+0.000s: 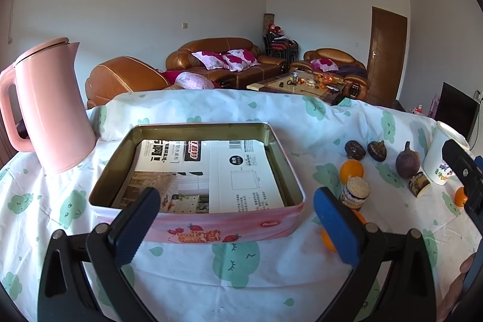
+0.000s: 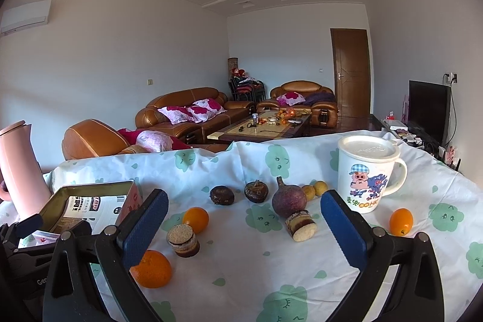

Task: Organize fruits
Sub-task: 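Grasp an orange with the right tool while the left tool grasps another orange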

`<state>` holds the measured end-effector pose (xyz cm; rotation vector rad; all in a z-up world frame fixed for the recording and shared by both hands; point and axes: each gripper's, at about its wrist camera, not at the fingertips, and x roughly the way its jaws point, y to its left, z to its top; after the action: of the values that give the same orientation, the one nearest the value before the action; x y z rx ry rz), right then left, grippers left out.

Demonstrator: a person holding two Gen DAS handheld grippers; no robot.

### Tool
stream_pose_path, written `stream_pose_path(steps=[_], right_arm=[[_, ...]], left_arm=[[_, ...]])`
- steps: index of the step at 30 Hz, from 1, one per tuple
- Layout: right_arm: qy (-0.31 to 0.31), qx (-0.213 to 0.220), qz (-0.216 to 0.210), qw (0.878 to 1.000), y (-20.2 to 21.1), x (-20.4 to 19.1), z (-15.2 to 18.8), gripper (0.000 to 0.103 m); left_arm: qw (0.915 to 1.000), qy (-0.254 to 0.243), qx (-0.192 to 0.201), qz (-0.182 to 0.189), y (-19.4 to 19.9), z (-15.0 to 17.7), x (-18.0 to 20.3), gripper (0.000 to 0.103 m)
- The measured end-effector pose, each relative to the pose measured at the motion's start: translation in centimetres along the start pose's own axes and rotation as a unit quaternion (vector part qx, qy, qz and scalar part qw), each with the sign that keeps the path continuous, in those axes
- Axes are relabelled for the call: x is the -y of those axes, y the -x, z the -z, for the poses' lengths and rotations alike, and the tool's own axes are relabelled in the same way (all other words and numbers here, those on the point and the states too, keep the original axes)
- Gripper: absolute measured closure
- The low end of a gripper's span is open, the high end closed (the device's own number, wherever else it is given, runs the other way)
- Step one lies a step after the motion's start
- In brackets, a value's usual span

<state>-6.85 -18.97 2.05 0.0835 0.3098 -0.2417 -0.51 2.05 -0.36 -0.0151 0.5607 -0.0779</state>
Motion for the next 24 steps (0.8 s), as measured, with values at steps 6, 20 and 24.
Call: stream_pose_path(steps=[6, 20, 24], right_arm=[[-0.004, 0.002, 0.061, 0.998, 1.1, 3.0, -0.7, 0.001], [-0.056, -0.121, 0.122, 0.984, 1.9, 19.7, 0.6, 0.001], [-0.08, -0.169, 0.088, 0.978, -0.4, 20.9, 1.2, 0.002]], left_arm=[[0.9979, -0.023, -0.026, 0.055, 0.3, 0.6, 1.4, 0.0], [0.978, -0.067, -0.146, 0.132, -1.8, 2.7, 7.8, 0.018], [0.9775, -0.066, -0.165, 0.113, -3.1, 2.5, 8.4, 0.022]])
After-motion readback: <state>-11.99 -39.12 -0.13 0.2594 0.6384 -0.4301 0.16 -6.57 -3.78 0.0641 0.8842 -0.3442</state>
